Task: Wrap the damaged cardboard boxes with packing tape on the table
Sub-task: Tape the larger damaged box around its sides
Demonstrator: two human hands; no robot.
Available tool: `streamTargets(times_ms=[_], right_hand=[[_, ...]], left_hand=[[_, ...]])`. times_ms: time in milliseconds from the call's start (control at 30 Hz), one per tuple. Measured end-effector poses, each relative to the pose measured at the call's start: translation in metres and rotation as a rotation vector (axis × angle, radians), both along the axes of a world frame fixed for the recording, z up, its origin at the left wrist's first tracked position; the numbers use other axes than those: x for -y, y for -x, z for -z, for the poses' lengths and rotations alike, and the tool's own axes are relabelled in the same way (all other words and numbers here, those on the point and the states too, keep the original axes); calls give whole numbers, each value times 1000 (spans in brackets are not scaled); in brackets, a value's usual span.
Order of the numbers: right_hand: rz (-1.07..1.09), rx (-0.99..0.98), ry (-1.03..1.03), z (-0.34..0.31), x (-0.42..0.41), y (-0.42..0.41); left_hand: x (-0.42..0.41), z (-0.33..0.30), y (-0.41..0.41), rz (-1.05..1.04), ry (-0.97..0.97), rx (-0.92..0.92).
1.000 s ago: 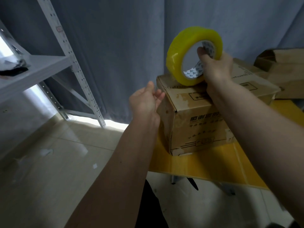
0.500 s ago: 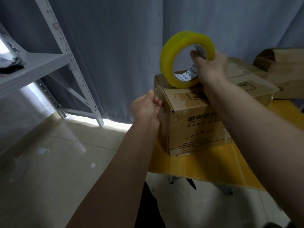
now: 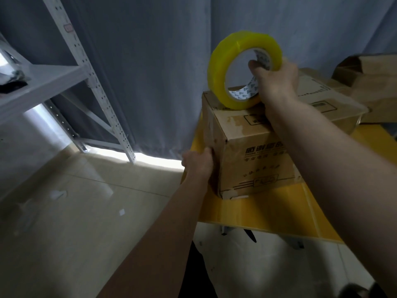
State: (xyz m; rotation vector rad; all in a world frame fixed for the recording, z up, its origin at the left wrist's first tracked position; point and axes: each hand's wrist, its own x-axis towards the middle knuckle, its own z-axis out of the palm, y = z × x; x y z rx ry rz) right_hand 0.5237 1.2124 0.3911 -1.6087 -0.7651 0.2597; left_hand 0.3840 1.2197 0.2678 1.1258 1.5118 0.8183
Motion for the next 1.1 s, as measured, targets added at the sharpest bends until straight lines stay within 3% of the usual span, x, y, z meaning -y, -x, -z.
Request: streamTargets(times_ms=[100, 200, 300, 433, 1100], right_hand=[[-27, -59, 31, -1, 3, 0], [-45, -148, 47, 0, 6, -2], [-77, -169, 26, 0, 7, -2], [-105, -145, 0, -1, 9, -4], [-31, 102, 167, -13, 29, -31]], left_hand=[[-9, -32, 8, -23, -342, 183], [-10, -70, 11, 356, -644, 262], [-7, -82, 8, 642, -640, 105], [-11, -83, 6, 659, -609, -19], [-10, -92, 9, 735, -576, -170]])
